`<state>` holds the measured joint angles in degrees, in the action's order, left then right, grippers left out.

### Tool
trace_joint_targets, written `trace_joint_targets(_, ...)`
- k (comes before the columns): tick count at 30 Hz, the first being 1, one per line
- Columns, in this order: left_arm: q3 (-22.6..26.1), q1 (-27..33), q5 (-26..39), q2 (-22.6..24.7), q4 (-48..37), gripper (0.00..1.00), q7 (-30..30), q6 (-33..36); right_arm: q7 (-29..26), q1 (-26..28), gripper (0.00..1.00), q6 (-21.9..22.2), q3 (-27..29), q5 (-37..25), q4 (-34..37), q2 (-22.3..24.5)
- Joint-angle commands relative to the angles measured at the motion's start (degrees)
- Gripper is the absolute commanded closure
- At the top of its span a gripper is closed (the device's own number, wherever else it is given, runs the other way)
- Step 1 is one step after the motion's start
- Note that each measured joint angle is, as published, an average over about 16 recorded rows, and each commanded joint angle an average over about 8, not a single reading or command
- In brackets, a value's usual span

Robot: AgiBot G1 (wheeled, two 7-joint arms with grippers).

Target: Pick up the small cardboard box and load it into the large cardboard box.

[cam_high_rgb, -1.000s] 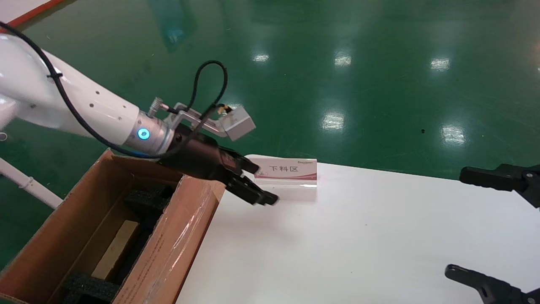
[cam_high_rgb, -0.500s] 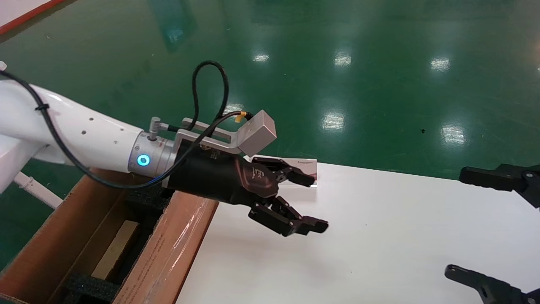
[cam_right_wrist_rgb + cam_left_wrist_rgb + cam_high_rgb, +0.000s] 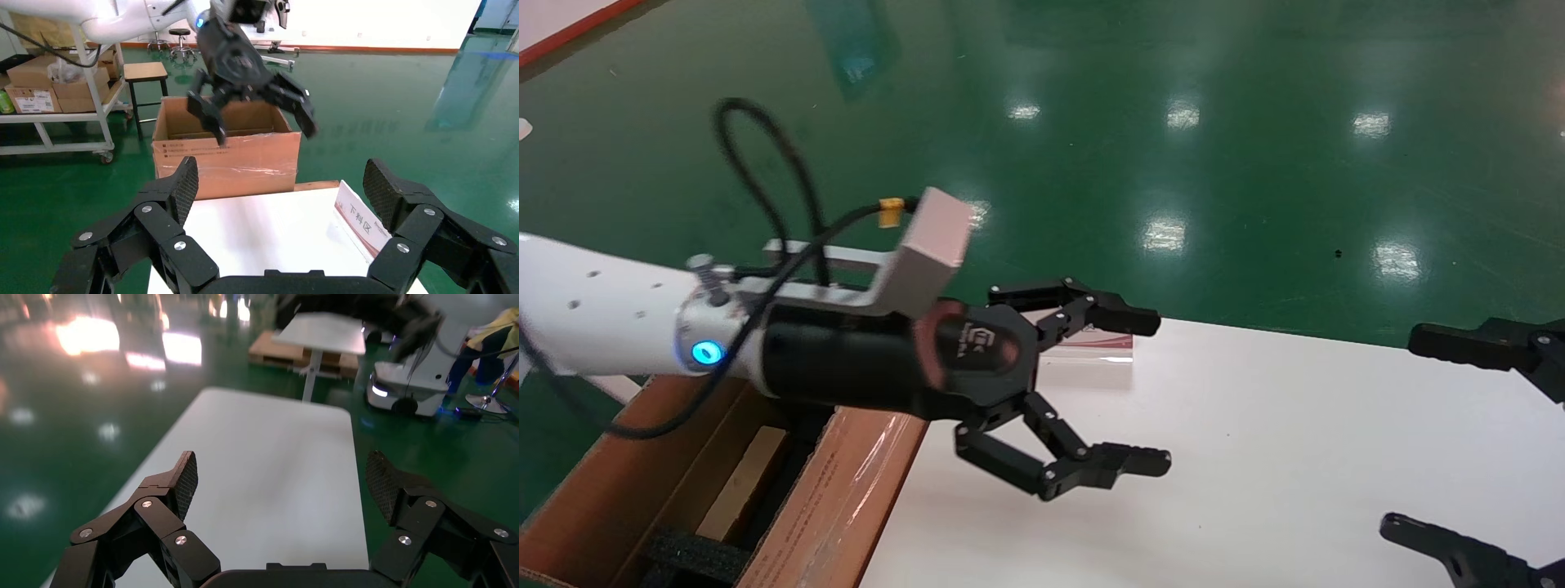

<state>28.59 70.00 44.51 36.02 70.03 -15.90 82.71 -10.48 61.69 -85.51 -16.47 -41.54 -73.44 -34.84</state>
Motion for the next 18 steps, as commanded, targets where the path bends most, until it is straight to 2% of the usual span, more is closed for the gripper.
trace_joint_targets(1,-3.97,-2.67,-0.84,-0.32,1.12,0.0,1.63,0.94,-0.02,-0.01,0.0,-0.02,0.04,-0.03,-0.01,-0.02)
trace_joint_targets(4,-8.92,-5.98,-1.87,-0.7,2.5,0.0,3.65,2.1,-0.06,-0.03,0.0,-0.04,0.1,-0.07,-0.03,-0.04)
trace_joint_targets(7,-11.67,-7.81,-2.39,-0.88,3.24,0.0,4.78,2.71,-0.09,-0.04,0.0,-0.06,0.15,-0.11,-0.05,-0.06)
trace_joint_targets(18,-12.27,-8.2,-2.47,-0.89,3.37,0.0,5.02,2.81,-0.22,-0.1,0.0,-0.15,0.37,-0.26,-0.11,-0.14)
